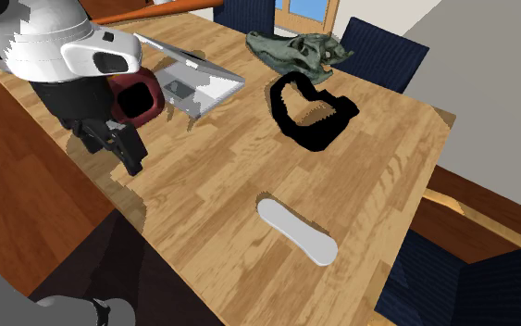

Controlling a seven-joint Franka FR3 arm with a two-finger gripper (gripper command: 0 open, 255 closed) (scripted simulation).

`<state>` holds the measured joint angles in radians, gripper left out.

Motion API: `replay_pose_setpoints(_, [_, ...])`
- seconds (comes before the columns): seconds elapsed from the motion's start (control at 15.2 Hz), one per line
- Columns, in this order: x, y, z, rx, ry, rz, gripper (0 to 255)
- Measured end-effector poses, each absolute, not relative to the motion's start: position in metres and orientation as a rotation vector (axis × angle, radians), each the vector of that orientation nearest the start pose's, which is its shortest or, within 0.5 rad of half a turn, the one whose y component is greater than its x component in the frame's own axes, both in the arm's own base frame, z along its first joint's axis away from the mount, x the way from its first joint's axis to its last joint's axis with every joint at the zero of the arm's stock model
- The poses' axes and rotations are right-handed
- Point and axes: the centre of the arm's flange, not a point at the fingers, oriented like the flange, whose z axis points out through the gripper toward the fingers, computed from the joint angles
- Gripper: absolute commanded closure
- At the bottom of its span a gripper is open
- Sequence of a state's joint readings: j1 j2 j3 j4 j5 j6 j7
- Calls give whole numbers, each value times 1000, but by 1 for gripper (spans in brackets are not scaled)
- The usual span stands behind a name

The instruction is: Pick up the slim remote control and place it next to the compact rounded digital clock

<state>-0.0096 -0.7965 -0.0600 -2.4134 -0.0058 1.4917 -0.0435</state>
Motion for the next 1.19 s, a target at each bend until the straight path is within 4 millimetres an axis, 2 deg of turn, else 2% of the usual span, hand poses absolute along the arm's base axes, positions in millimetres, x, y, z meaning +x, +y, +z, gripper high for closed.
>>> replay_pose_setpoints(0.07, [292,-25,560,-3093,8,192,0])
replay_pose_setpoints(0.2, [288,-38,552,-3094,-67,185,0])
replay_pose_setpoints(0.66, [275,-109,509,-3067,-515,147,0])
replay_pose_setpoints(1.19, [289,-198,462,-2950,-1041,96,0])
